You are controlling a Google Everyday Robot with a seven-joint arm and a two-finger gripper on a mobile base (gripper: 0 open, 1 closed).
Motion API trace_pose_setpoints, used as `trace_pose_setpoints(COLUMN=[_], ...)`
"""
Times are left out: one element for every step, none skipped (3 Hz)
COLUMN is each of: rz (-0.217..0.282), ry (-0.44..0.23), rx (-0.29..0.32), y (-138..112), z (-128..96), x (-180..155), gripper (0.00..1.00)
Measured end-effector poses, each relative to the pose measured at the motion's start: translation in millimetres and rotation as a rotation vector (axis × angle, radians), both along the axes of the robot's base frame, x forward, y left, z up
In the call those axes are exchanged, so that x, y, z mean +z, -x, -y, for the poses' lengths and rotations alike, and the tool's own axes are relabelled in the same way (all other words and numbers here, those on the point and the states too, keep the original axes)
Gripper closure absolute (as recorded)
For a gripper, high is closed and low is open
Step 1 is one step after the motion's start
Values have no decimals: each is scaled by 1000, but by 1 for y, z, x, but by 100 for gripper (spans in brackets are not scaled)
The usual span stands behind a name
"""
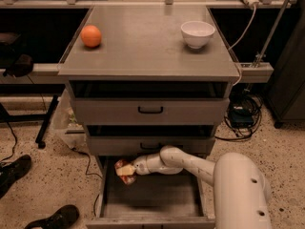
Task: Place coke can into bottom drawer
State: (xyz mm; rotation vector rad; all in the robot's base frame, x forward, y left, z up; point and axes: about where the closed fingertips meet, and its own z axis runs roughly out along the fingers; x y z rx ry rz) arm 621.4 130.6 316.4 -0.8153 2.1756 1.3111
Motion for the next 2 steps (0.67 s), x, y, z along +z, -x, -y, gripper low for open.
trace_pose_setpoints(rz=[-6,-42], ry=[-4,-15], rx=[13,25], y=[4,27], z=[-3,-5], x=[-9,-48], gripper=[100,100])
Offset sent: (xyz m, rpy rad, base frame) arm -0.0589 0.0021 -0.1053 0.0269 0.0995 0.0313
